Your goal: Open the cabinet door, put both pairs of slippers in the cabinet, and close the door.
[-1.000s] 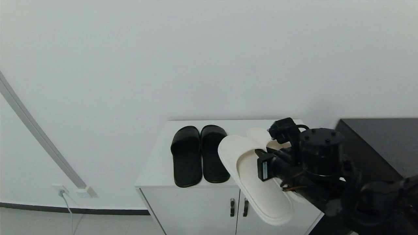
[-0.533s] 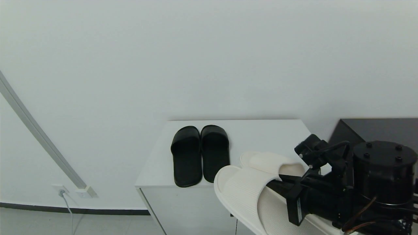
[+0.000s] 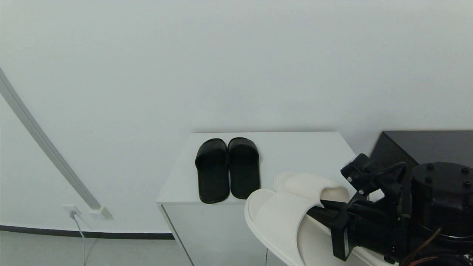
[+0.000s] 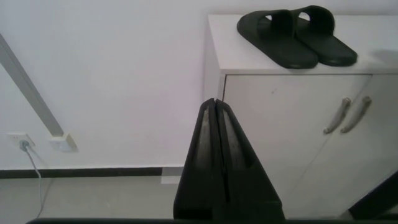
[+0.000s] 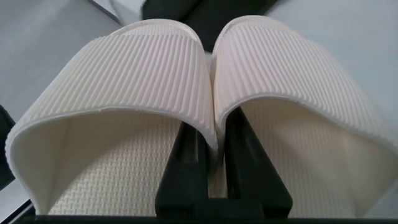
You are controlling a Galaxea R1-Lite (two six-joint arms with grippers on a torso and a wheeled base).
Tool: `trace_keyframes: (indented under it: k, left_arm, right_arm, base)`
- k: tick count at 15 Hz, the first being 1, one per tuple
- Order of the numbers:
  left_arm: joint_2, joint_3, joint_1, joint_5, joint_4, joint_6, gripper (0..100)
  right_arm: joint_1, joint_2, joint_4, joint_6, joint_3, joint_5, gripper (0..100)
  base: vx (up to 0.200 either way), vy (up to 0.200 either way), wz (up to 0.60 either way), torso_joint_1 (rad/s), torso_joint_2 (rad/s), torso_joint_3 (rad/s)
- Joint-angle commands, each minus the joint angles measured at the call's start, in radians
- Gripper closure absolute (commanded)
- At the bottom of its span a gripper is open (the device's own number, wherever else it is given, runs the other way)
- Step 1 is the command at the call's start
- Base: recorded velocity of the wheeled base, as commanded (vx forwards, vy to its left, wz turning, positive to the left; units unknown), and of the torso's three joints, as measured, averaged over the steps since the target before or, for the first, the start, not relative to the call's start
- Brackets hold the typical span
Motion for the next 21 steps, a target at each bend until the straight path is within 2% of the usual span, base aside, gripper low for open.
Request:
trace_keyframes:
  k: [1, 3, 9, 21]
  left_arm:
    - [0.001, -0.002, 0.000, 0.001, 0.000, 0.000, 100]
    - [0.001, 0.000, 0.000, 0.001, 0.000, 0.000, 100]
    - [0.001, 0.000, 0.000, 0.001, 0.000, 0.000, 100]
    - [0.001, 0.000, 0.000, 0.001, 0.000, 0.000, 100]
  right_arm:
    - [0.000, 0.001, -0.001, 0.000, 0.001, 0.000, 100]
    - [0.000, 0.003, 0.001, 0.000, 0.006, 0.000, 100]
    - [0.000, -0.005, -0.001, -0.003, 0.030, 0.032, 100]
    - [0.000, -0.002, -0.002, -0.013, 0.041, 0.034, 100]
  base:
    - [-0.200, 0.000, 0.00, -0.007, 0.00, 0.002]
    - [-0.200, 0.000, 0.00, -0.014, 0.00, 0.010]
    - [0.000, 0.000, 0.00, 0.000, 0.00, 0.000]
    - [0.000, 0.000, 0.00, -0.015, 0.03, 0.019]
